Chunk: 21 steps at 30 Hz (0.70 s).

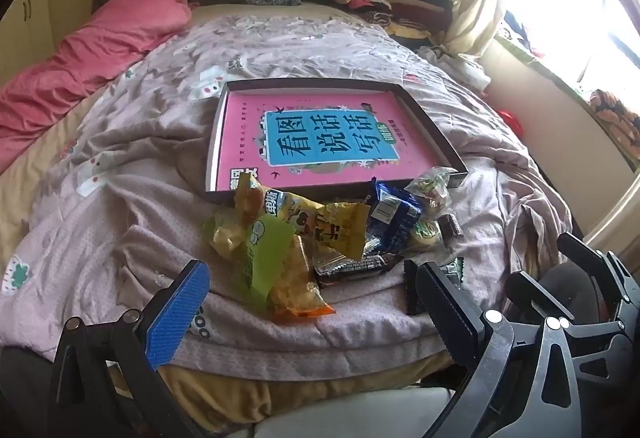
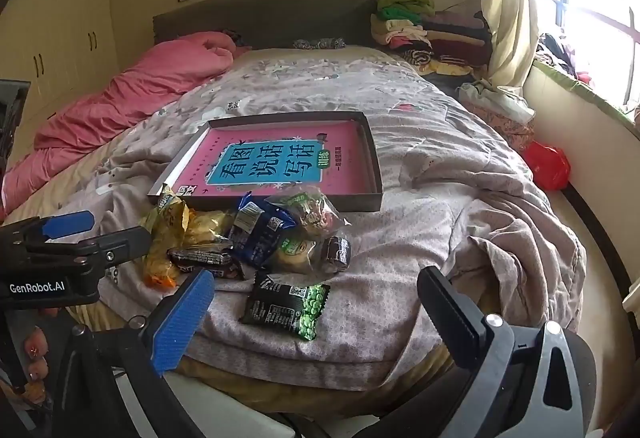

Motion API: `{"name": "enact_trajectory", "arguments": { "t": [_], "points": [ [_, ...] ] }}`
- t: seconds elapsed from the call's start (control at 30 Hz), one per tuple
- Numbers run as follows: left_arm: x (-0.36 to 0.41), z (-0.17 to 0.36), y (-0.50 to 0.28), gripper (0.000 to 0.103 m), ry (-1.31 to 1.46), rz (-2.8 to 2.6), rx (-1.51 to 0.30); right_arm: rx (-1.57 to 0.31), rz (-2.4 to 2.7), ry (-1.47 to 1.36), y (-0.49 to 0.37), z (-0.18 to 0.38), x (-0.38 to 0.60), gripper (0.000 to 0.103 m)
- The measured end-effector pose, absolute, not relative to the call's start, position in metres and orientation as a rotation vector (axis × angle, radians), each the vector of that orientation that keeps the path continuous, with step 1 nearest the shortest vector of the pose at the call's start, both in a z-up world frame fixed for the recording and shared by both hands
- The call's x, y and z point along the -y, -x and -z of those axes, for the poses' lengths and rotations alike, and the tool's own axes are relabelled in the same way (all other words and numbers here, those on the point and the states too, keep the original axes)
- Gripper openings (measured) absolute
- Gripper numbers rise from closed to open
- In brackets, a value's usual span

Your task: Organize snacks

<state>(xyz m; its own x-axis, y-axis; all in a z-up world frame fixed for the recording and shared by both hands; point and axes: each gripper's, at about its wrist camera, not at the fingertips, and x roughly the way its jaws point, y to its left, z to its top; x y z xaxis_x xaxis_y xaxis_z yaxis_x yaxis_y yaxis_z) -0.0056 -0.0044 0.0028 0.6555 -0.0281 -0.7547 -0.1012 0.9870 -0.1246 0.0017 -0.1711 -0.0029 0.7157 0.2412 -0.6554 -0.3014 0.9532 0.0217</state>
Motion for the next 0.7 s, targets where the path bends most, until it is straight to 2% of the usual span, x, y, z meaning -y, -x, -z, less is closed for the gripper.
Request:
{"name": "enact_trajectory", "arguments": {
  "t": [0.7],
  "points": [
    [0.0056, -0.0027, 0.006, 0.103, 0.158, -0.032, -0.853, -0.721, -0.303, 0.081, -0.0031, 0.0047, 0.1711, 0.102]
  ]
}}
